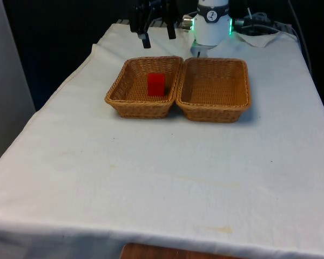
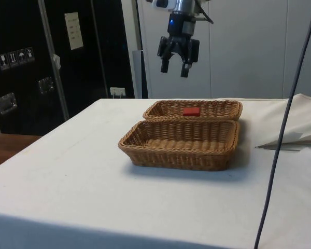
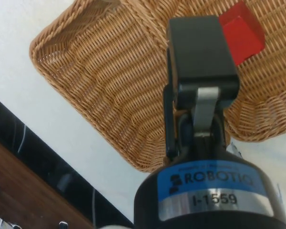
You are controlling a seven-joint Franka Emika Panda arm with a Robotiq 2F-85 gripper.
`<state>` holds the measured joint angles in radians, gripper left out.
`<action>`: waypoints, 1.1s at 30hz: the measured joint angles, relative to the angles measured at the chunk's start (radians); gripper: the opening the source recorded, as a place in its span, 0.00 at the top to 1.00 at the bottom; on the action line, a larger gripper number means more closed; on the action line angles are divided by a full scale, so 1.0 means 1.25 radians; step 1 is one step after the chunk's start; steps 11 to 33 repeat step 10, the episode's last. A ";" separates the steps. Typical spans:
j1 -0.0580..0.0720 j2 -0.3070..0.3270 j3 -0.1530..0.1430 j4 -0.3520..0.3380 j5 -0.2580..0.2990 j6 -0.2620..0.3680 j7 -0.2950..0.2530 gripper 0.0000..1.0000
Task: Pick up the red cube and place it into the right basket.
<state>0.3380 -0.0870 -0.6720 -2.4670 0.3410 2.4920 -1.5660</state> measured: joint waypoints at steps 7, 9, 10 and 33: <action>0.000 -0.002 -0.003 0.006 0.000 -0.009 -0.042 0.00; 0.000 -0.002 -0.002 0.006 0.000 -0.010 -0.047 0.00; 0.000 -0.002 -0.002 0.006 0.000 -0.010 -0.047 0.00; 0.000 -0.002 -0.002 0.006 0.000 -0.010 -0.047 0.00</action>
